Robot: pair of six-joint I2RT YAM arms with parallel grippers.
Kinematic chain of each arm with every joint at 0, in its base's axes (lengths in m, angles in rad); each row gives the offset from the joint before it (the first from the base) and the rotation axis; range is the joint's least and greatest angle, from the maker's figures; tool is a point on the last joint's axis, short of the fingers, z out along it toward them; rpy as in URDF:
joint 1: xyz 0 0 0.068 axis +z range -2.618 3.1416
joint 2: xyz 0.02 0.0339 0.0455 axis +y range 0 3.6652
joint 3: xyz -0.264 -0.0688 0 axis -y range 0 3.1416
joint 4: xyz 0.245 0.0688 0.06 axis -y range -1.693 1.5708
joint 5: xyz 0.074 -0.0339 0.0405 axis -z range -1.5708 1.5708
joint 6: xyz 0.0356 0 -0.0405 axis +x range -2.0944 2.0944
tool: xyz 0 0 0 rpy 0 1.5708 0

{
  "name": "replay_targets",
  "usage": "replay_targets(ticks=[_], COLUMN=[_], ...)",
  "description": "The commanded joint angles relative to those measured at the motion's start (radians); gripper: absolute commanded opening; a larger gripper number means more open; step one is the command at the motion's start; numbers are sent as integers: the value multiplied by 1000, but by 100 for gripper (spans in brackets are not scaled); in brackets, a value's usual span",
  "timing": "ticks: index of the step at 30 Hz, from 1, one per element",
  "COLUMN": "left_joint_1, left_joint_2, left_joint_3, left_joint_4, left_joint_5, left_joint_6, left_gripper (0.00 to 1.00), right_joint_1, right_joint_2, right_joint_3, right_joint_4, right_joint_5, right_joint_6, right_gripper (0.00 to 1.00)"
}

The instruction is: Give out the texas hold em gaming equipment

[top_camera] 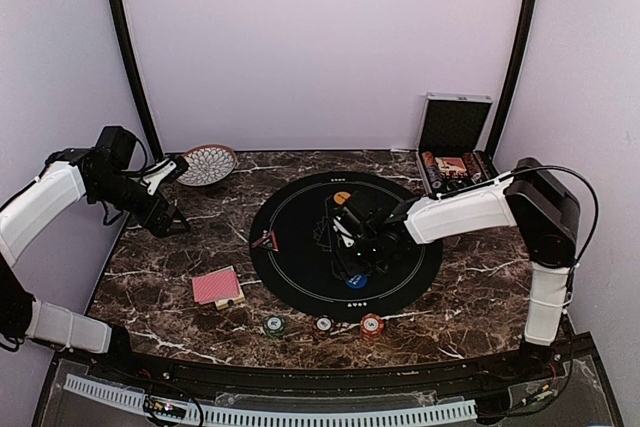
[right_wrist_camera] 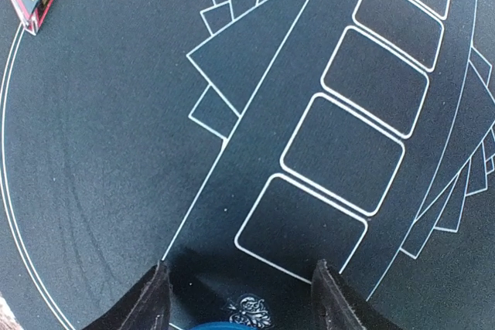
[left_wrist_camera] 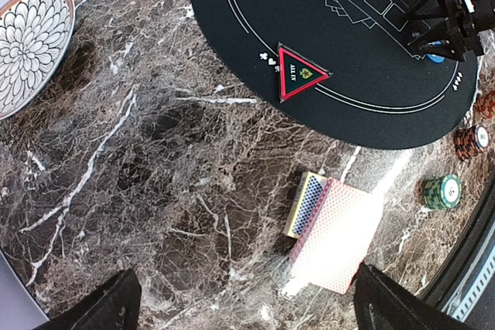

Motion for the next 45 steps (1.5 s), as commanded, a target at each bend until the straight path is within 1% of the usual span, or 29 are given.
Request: replay_targets(ticks=[1,5,12,17,22,30,34,40,45], left_joint_1=[-6,-7,-6,-6,-6,-6,-7,-7,-6], left_joint_2=[-29,-23,-28,-34,-35,-30,-30,-29,-27], left_joint_3=[9,19,19,18,22,34,33,38,41], left_joint_4=[-29,-29,-31,-34,-33,-33,-32,-33,-37], left_joint_5=[18,22,17,14,15,19,21,19,19], left_joint_6=[5,2,4,5,3,2,-1,1,3], left_gripper=[99,99,99,99,99,99,99,99,99], right_joint_1=[27,36,37,33,21,15,11,8,23], right_joint_2=[-37,-78,-148,-198,-272,-345,-349,-385,-463], right_joint_3=[-49,-104,-199,-260,-320,-372,-364,-269,-195], right_joint_4=[-27,-36,-59,-91,-99,-134,-139,-211,-299], right_joint_5=[-1,19,63,113,126,132,135,183,119], right_joint_6=[4,8,11,15,41,60,62,53,48], right_gripper=[59,55,54,50,44,43,52,63,74])
